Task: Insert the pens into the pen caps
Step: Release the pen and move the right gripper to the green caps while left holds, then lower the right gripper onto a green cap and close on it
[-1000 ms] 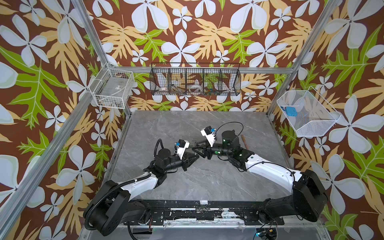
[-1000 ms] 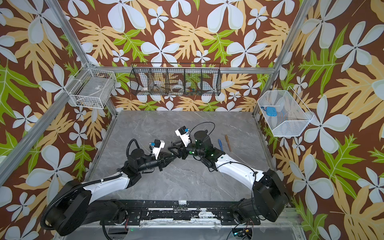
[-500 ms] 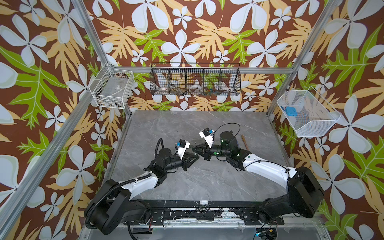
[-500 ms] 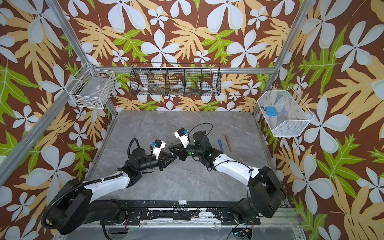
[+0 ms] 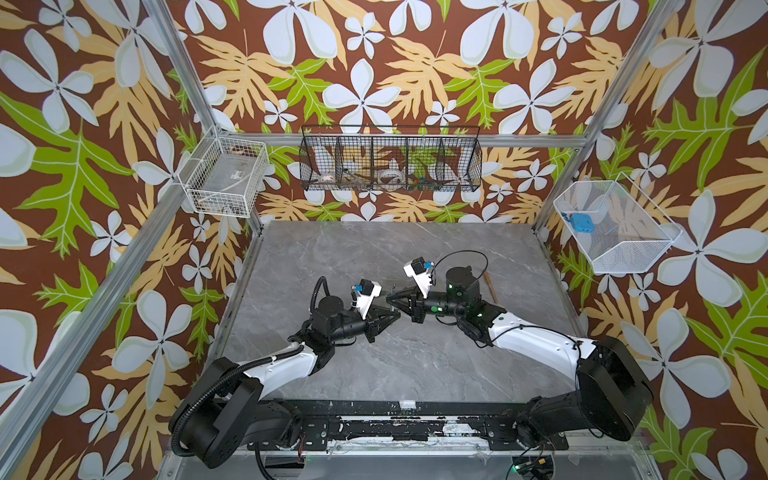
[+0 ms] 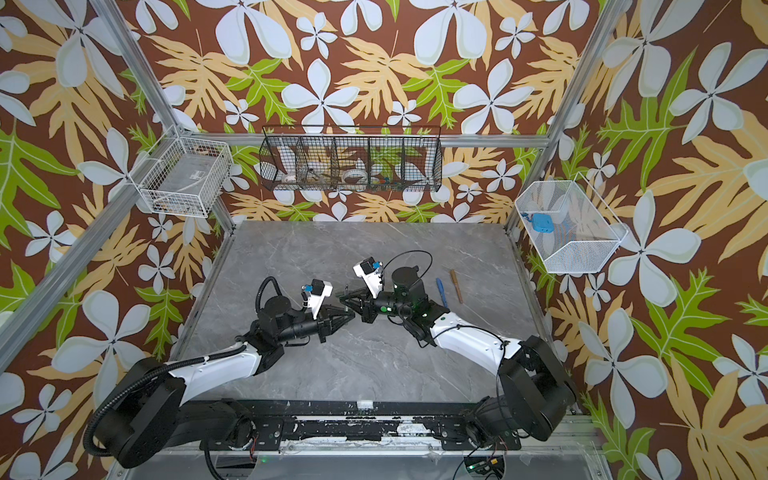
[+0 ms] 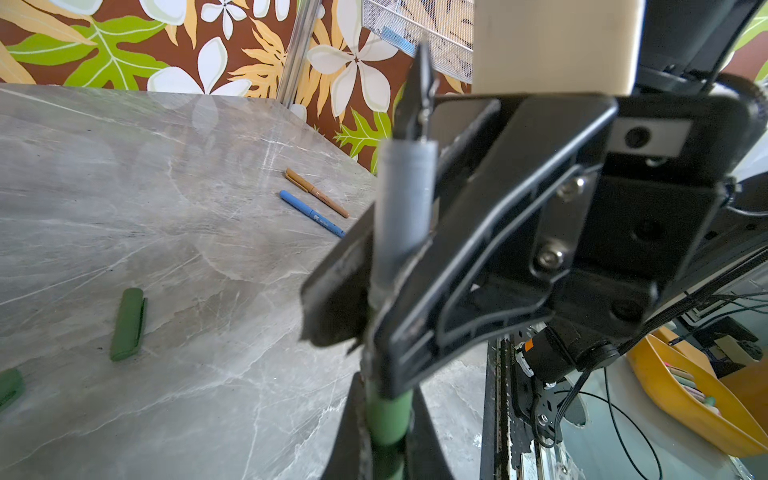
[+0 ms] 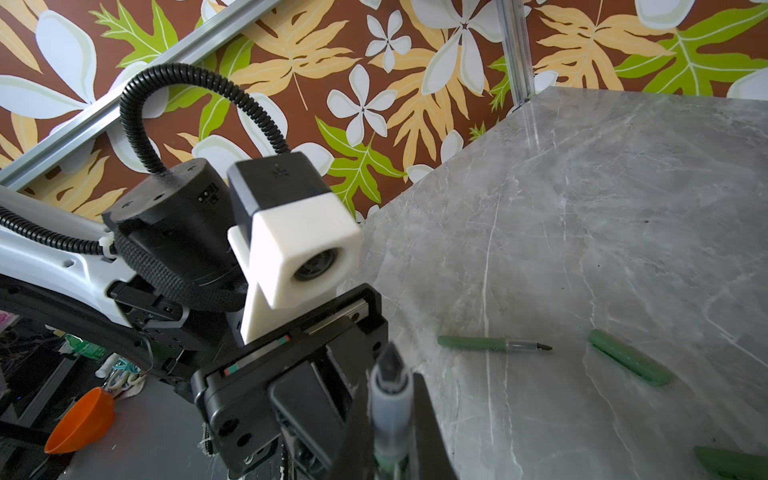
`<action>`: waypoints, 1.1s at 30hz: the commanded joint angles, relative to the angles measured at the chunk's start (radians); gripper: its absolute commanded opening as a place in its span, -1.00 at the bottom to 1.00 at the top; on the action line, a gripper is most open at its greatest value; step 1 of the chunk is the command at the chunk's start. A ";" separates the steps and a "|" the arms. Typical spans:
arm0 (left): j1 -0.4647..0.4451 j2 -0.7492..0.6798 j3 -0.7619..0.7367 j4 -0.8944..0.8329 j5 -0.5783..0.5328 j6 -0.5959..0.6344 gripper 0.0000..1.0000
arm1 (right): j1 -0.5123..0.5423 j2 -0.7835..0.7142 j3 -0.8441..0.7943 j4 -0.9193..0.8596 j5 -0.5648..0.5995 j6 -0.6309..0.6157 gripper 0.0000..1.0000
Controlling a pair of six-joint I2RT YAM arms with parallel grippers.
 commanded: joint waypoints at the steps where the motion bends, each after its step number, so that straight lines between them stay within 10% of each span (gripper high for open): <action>1: 0.003 -0.008 0.002 0.020 -0.020 0.006 -1.00 | -0.001 -0.009 0.006 0.014 0.005 -0.001 -0.64; 9: 0.003 -0.029 0.024 -0.126 -0.251 0.059 -1.00 | -0.084 -0.020 0.143 -0.443 0.517 0.048 -0.26; 33: 0.001 -0.128 -0.011 -0.141 -0.319 0.073 -1.00 | -0.150 0.547 0.445 -0.619 0.442 0.011 0.15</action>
